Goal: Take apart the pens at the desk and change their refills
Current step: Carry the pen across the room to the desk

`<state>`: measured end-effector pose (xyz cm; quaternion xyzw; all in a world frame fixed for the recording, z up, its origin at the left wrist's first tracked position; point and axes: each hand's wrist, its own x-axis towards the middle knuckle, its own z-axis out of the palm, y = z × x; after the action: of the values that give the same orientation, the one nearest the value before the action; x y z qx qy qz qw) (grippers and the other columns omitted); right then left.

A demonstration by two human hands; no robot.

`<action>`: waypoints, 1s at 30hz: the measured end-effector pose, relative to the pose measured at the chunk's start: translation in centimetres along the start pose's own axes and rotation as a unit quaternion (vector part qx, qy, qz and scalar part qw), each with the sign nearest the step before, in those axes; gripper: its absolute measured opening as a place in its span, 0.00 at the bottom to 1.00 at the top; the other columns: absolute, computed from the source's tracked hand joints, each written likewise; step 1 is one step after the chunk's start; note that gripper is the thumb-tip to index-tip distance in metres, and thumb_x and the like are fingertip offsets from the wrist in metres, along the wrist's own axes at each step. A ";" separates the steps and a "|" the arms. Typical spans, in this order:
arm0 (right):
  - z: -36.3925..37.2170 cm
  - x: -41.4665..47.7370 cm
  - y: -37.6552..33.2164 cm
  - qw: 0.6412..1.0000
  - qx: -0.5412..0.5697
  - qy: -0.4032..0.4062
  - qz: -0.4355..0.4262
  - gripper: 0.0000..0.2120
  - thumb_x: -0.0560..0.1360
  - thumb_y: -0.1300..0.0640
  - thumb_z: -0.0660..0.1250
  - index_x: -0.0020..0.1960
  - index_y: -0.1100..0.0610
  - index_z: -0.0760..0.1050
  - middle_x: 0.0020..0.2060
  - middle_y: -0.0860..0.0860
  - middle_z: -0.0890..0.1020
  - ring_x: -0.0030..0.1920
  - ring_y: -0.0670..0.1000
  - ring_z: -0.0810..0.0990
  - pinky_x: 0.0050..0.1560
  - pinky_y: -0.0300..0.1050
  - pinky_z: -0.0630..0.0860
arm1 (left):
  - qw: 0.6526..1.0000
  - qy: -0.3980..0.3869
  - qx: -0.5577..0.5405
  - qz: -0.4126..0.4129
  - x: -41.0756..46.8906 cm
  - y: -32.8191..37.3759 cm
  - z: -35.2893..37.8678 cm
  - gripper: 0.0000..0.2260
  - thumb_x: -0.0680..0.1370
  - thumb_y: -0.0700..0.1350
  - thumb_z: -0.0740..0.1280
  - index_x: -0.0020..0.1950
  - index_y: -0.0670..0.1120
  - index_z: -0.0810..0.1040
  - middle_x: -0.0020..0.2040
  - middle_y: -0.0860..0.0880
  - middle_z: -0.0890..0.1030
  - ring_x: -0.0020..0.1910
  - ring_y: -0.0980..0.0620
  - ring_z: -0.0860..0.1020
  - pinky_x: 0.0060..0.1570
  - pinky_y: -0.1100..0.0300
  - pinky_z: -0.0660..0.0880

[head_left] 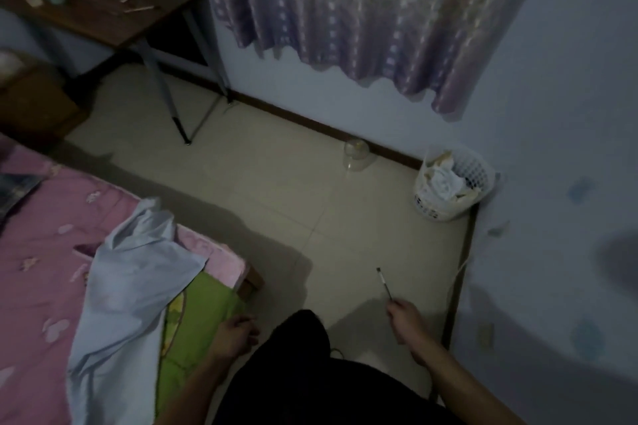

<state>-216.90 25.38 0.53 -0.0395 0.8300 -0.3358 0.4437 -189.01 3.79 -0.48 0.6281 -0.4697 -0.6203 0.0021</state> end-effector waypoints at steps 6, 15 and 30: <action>-0.4 9.8 -9.6 0.997 -0.062 -0.032 -0.042 0.18 0.82 0.54 0.62 0.34 0.56 0.71 0.26 0.52 0.71 0.26 0.51 0.67 0.28 0.42 0.59 | 0.997 0.025 -0.071 -0.031 4.6 5.5 2.0 0.06 0.80 0.32 0.58 0.49 0.40 0.74 0.34 0.42 0.74 0.24 0.52 0.70 0.21 0.69 0.61; -5.0 24.9 -21.2 0.993 -0.111 -0.034 -0.021 0.20 0.83 0.55 0.62 0.33 0.57 0.70 0.25 0.54 0.68 0.27 0.52 0.67 0.36 0.45 0.62 | 0.996 0.024 -0.086 -0.028 17.0 22.6 4.1 0.07 0.81 0.33 0.60 0.45 0.39 0.75 0.31 0.43 0.74 0.23 0.51 0.70 0.20 0.68 0.64; -7.1 44.9 -42.9 0.982 -0.138 -0.103 0.073 0.20 0.84 0.51 0.59 0.40 0.62 0.75 0.22 0.51 0.66 0.22 0.49 0.63 0.29 0.41 0.59 | 0.989 0.066 -0.134 0.017 32.6 48.4 3.6 0.05 0.81 0.36 0.61 0.52 0.38 0.77 0.38 0.40 0.77 0.31 0.48 0.73 0.32 0.61 0.65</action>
<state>-259.37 -20.29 -3.19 -0.0742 0.8189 -0.1793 0.5401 -227.13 -40.53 1.69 0.6533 -0.3921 -0.6349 0.1278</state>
